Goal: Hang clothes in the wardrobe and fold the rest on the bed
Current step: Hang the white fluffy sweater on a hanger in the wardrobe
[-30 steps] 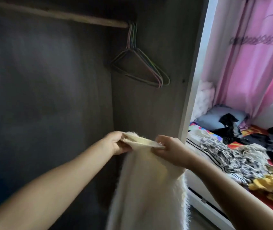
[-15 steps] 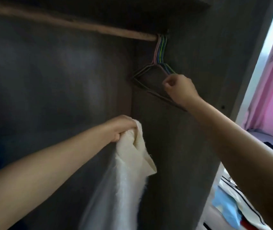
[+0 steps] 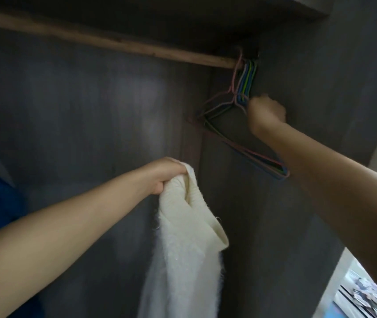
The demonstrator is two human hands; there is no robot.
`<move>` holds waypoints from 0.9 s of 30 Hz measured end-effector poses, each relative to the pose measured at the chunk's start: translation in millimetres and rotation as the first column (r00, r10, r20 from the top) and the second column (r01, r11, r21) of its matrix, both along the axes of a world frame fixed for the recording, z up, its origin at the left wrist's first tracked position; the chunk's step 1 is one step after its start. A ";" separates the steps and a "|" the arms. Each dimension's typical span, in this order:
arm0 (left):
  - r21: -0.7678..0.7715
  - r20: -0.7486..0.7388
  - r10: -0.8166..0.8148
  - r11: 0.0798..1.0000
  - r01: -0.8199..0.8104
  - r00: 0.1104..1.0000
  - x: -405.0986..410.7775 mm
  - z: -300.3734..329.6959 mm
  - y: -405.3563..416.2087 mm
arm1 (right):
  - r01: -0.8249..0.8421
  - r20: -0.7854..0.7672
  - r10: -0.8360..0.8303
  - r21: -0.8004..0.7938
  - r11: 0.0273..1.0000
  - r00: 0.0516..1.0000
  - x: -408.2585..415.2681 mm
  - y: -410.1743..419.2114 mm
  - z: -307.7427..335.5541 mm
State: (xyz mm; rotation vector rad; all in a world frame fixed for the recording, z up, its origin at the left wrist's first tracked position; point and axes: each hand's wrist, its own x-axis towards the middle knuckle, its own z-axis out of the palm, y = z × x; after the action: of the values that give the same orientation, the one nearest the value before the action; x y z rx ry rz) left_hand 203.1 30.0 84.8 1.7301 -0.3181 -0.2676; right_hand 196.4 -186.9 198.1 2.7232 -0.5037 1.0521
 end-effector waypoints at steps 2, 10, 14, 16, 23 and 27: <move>0.015 -0.003 0.002 1.000 -0.002 1.000 -0.5 -1.5 1.1 | -0.091 0.094 0.083 0.086 0.992 0.992 -9.2 7.1 3.5; 0.237 -0.095 -0.072 0.967 0.093 0.993 -14.6 -18.5 27.2 | -0.591 0.404 0.441 0.641 0.489 0.802 -49.0 49.7 -90.5; 0.444 -0.163 -0.165 0.868 0.222 0.973 -38.1 -43.9 44.8 | -0.450 0.407 0.407 0.893 0.013 0.818 -57.2 71.5 -134.5; 0.525 -0.153 -0.150 0.825 0.209 0.977 -44.5 -62.7 56.9 | -0.498 0.460 0.371 0.867 0.007 0.806 -67.6 83.8 -149.3; 0.496 -0.047 0.012 0.868 0.013 0.999 -44.1 -103.9 99.0 | -0.732 0.837 0.101 0.523 -0.437 0.538 -130.5 120.8 -143.5; 0.494 -0.008 0.057 0.868 -0.046 0.998 -43.2 -108.9 114.9 | -0.780 0.883 0.016 0.423 -0.460 0.469 -156.6 143.8 -140.1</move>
State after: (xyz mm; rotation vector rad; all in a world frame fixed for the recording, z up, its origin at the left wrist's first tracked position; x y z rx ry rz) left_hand 159.9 144.9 -24.1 2.2379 -0.1934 -0.3505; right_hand 39.8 -43.2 58.0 4.1897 0.4445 2.8718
